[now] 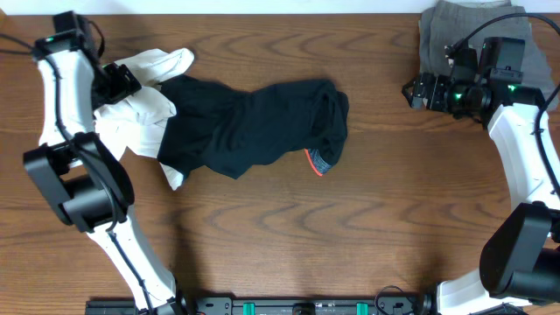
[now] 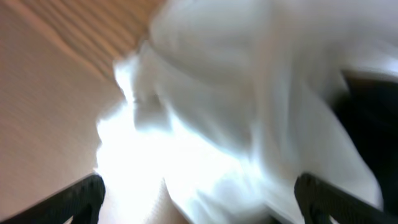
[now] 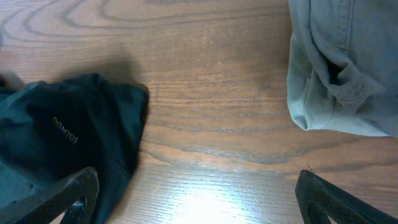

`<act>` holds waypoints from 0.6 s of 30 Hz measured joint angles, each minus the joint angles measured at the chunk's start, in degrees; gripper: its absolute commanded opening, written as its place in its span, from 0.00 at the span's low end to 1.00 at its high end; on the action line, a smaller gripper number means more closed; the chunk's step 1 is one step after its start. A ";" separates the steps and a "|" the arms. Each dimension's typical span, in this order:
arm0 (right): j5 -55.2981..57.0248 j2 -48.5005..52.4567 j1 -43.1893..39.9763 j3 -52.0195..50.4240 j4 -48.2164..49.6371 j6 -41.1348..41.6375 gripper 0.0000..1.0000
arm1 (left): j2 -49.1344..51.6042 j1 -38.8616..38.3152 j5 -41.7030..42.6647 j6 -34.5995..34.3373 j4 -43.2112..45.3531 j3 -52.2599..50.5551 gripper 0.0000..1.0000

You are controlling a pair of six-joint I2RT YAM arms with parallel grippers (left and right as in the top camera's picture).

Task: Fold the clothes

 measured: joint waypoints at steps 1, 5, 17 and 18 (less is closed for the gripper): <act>0.04 0.00 0.28 0.00 -0.11 0.00 0.99 | -0.42 0.24 1.90 0.28 -1.16 0.00 0.98; 0.17 0.00 3.78 0.00 -0.11 -0.02 0.99 | -1.01 -0.20 6.05 1.53 -2.21 0.00 0.98; -0.33 11.10 19.96 0.07 8.66 1.31 0.80 | -1.01 -0.48 7.26 2.43 -1.44 0.00 0.98; -0.46 12.02 20.70 0.07 9.49 1.49 0.79 | -1.01 -0.48 7.19 2.43 -1.33 0.00 0.98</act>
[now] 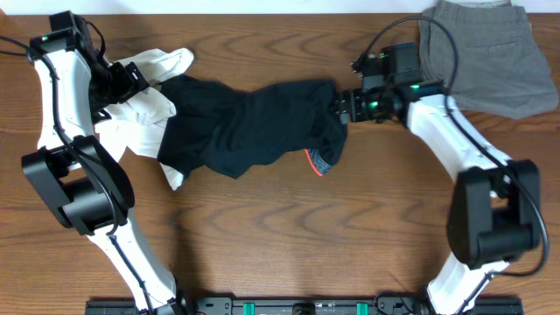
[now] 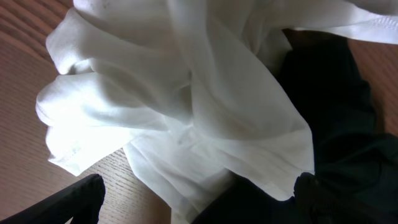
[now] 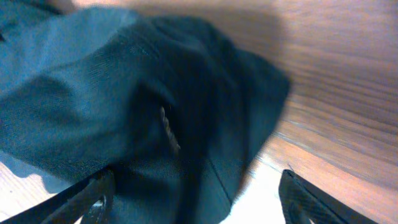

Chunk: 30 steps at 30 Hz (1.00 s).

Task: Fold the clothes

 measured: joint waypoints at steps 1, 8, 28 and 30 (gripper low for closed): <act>-0.17 0.83 0.66 -0.02 0.92 0.07 0.73 | 0.00 -0.02 -0.02 0.00 0.07 0.00 0.98; -1.01 2.47 4.83 -0.02 4.22 0.66 0.10 | 0.00 0.00 -0.04 0.00 0.90 0.00 0.98; 9.66 -20.68 4.28 2.12 -5.79 -2.21 0.01 | 0.00 0.00 -0.04 0.00 1.40 0.00 0.98; 10.99 -23.74 3.34 2.23 -7.76 -2.38 0.01 | 0.00 0.00 -0.04 0.00 1.40 0.00 0.98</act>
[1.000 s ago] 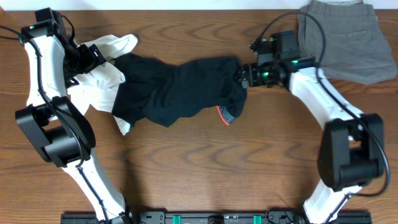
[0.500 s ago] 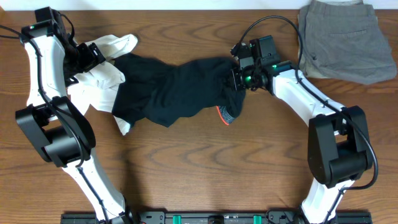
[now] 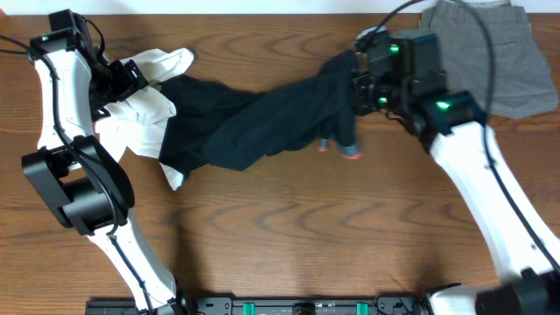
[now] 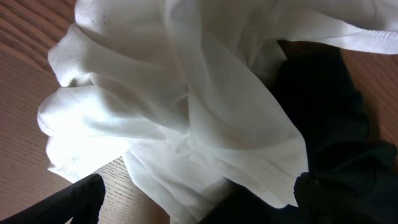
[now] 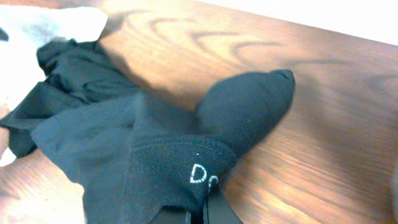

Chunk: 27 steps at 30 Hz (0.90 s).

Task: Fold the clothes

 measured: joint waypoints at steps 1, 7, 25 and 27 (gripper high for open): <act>0.61 -1.05 -0.55 0.00 -0.90 -0.07 0.01 | 0.00 0.00 0.00 0.00 0.00 0.00 0.98; 2.16 -4.20 -5.81 0.35 -1.18 -0.28 0.01 | 0.00 0.00 -0.02 0.02 0.57 0.00 0.98; -3.41 -8.96 -15.85 26.05 5.79 -1.81 0.01 | 0.00 -0.74 0.00 3.54 1.16 -0.04 0.99; -3.08 -9.05 -17.22 26.53 3.67 -1.86 0.01 | 0.00 -2.01 0.09 6.47 1.16 -0.04 0.99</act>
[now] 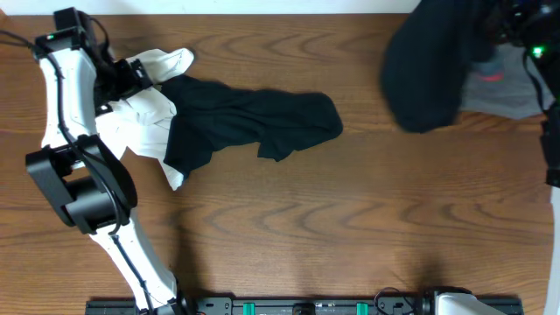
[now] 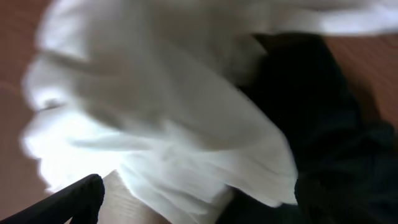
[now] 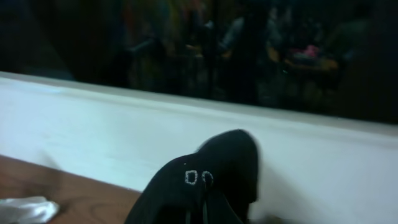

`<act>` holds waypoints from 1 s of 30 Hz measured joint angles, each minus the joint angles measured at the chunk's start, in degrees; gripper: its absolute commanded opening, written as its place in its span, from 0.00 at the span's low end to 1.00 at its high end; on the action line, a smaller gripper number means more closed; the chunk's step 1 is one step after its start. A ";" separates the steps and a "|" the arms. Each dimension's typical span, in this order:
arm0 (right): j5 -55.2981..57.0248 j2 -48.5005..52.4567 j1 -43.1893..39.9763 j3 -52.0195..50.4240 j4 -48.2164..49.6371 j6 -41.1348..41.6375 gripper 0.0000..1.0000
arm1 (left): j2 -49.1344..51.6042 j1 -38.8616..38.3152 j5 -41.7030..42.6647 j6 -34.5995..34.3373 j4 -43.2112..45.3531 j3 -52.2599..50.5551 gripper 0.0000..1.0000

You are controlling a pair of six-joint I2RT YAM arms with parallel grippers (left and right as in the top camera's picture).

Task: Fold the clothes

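A black garment [image 1: 427, 72] hangs high at the back right, and my right gripper [image 3: 205, 214] is shut on its hem with white letters [image 3: 198, 178]. A second black garment [image 1: 249, 121] lies spread on the wooden table [image 1: 289, 227]. Its left end rests on a crumpled white garment [image 1: 144, 105]. My left gripper [image 1: 122, 79] stands open at that white cloth. In the blurred left wrist view the white garment [image 2: 155, 118] fills the frame, with black cloth [image 2: 336, 143] on the right, and nothing sits between the fingertips [image 2: 81, 198].
Grey shorts [image 1: 516, 87] lie at the back right corner, partly hidden behind the hanging black garment. A white wall [image 3: 93, 130] shows behind the table in the right wrist view.
My right gripper has gone from just above the table's middle to high at the back right, and the black garment now hangs free of the other black one. The left wrist view has blurred.
My right gripper stood open beside the grey shorts. Then it was open at the right end of the black pile. Then it was shut on a black garment, lifted a little. Now that garment hangs high at the back right, and my left gripper has stayed open at the white cloth.
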 measured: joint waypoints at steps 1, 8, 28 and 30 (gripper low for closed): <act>0.46 0.00 -0.33 0.09 -1.68 0.00 0.01 | 0.00 -1.11 0.24 1.99 -0.02 0.00 0.99; 0.81 2.99 -0.81 0.09 -11.50 -0.15 0.01 | 0.00 -12.79 3.15 16.04 -1.20 0.00 0.99; -1.07 9.55 -0.81 0.09 -16.76 -0.15 0.01 | 0.00 -29.33 4.66 24.74 10.29 -11.41 0.11; -1.11 9.57 -0.81 0.09 -16.79 -0.15 0.01 | 0.00 -29.99 4.63 24.44 13.25 -13.94 0.10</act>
